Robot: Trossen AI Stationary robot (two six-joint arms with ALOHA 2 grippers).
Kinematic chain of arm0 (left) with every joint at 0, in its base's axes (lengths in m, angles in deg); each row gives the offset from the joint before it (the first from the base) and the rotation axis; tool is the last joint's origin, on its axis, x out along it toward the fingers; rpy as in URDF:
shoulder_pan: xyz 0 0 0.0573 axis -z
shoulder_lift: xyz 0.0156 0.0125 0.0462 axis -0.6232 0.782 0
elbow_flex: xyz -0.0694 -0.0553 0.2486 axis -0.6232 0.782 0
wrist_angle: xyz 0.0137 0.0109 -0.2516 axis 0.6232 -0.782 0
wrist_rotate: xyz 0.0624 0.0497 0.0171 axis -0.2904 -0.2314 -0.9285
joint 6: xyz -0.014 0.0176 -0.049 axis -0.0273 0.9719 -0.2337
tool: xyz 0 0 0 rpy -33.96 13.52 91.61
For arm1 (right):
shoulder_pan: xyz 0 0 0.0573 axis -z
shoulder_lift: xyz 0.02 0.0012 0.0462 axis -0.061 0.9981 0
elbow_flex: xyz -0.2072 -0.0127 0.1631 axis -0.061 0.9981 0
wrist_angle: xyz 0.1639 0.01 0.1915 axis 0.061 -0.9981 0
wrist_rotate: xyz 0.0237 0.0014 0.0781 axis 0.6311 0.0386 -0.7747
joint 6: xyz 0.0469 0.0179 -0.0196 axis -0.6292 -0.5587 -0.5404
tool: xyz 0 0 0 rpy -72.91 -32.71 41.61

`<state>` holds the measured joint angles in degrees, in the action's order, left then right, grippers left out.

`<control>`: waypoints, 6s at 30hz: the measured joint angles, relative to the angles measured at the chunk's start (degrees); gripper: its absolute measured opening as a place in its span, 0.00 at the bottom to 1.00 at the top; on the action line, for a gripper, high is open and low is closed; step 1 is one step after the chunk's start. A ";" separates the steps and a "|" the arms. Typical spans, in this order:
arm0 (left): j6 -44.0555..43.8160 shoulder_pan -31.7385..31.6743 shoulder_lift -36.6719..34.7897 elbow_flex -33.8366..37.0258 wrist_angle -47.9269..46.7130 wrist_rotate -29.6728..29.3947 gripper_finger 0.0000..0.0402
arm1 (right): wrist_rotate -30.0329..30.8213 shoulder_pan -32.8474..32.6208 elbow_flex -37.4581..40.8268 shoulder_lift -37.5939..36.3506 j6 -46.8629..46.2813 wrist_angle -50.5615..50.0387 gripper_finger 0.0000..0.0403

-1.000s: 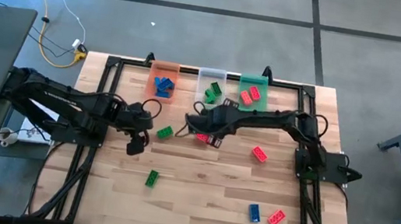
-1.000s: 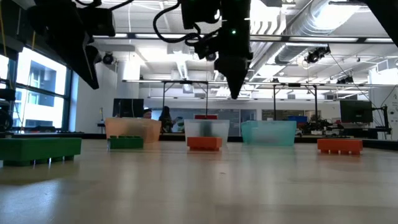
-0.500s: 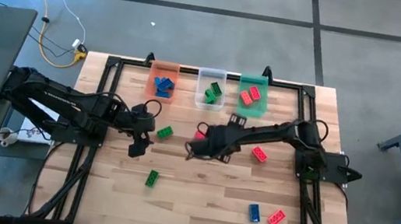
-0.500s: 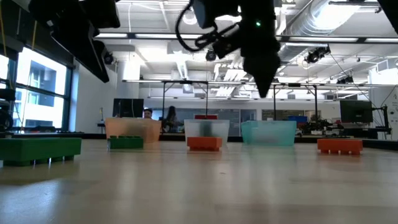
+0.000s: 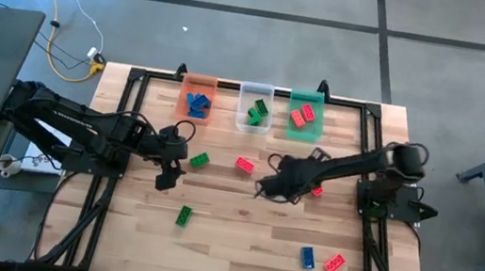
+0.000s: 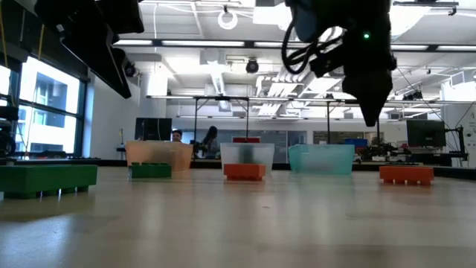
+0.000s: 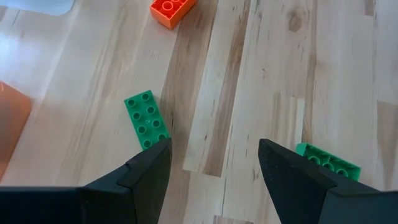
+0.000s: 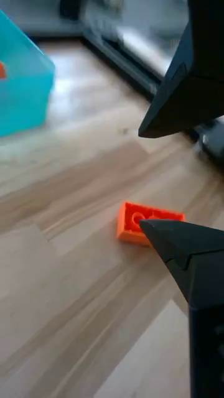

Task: Sort & place blocks by color
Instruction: Put the orange game piece into the bin, then put the green game piece into the bin

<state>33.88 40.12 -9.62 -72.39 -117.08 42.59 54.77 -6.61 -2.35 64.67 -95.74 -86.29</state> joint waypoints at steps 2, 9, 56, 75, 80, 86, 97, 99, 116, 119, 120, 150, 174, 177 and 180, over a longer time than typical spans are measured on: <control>-0.01 0.00 0.00 0.00 0.06 0.00 0.57 | -2.33 0.83 4.19 -3.93 -0.68 4.17 0.53; 0.01 0.00 0.00 0.00 0.04 -0.02 0.57 | -8.79 5.54 17.23 -16.46 -1.02 18.35 0.53; -0.02 -0.01 0.00 0.01 0.12 -1.25 0.57 | -23.08 11.21 34.86 -16.79 -6.71 37.84 0.58; -0.02 -0.04 0.00 0.02 0.17 -3.25 0.57 | -19.90 11.92 29.44 -16.49 -4.47 38.73 0.27; -0.04 -0.02 0.00 0.02 0.35 -4.15 0.57 | -14.45 15.40 23.10 -17.03 0.66 38.75 0.27; 0.00 -0.02 0.00 0.02 0.39 -5.46 0.57 | -8.53 21.74 13.99 -17.02 10.65 38.64 0.27; -0.02 -0.02 0.00 0.02 0.42 -5.94 0.57 | 1.29 34.19 6.97 -17.07 25.14 44.10 0.27; -0.15 -0.02 0.00 0.02 0.47 -5.95 0.57 | -0.65 36.50 8.01 -16.90 25.37 45.36 0.27; -0.29 -2.00 0.60 0.02 6.08 -7.21 0.57 | -11.10 44.92 13.33 -9.63 24.94 45.71 0.28; -0.07 -3.21 1.47 0.02 6.26 -6.03 0.57 | -10.02 44.91 13.31 -9.73 24.88 46.27 0.40; -0.06 -3.62 1.74 0.02 6.01 -5.23 0.57 | -9.88 44.91 13.31 -9.88 24.89 46.19 0.46; -3.36 -13.82 11.71 0.02 7.38 1.23 0.57 | -9.50 43.69 13.24 -16.80 26.80 47.43 0.65; -3.51 -17.99 23.24 -4.46 4.58 5.27 0.57 | -9.51 43.70 13.23 -16.80 24.87 47.40 0.65; -3.50 -17.94 25.15 -4.46 4.61 5.82 0.57 | -9.51 43.69 13.24 -16.80 24.87 47.41 0.65; -3.50 -17.88 26.94 -4.46 4.79 6.59 0.57 | -9.51 43.69 13.25 -16.80 24.85 47.40 0.65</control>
<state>30.38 22.24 17.32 -76.85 -112.28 49.18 45.26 37.08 10.90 47.86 -70.89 -38.89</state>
